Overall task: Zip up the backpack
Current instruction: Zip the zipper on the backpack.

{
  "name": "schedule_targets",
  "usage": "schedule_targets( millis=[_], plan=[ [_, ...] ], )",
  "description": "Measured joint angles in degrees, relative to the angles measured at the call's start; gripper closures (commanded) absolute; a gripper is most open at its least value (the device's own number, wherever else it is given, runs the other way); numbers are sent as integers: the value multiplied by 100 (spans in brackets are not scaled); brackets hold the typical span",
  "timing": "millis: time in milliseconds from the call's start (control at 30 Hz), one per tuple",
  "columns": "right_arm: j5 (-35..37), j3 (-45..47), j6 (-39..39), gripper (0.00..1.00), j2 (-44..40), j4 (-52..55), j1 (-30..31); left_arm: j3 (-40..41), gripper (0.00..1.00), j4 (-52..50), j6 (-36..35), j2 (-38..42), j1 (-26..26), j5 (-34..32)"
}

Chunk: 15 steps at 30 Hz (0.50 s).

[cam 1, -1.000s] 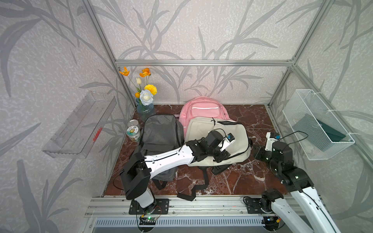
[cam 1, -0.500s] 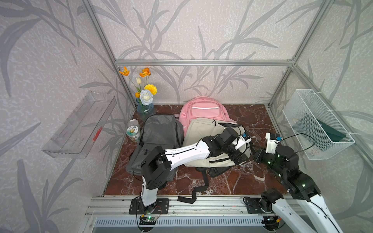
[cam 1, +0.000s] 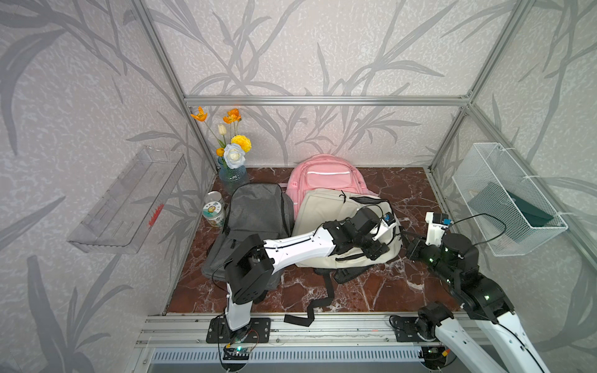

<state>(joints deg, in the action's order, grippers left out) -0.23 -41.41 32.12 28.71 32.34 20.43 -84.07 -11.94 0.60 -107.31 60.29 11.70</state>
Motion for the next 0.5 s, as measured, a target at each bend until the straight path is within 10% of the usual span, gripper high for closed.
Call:
schedule_targets(
  millis=[133, 500],
  plan=[
    [264, -2, 26, 100, 164, 35, 2, 33, 91, -20, -85, 70, 83, -125],
    [146, -555, -203, 100, 1298, 299, -824, 879, 97, 227, -455, 791, 522, -660]
  ],
)
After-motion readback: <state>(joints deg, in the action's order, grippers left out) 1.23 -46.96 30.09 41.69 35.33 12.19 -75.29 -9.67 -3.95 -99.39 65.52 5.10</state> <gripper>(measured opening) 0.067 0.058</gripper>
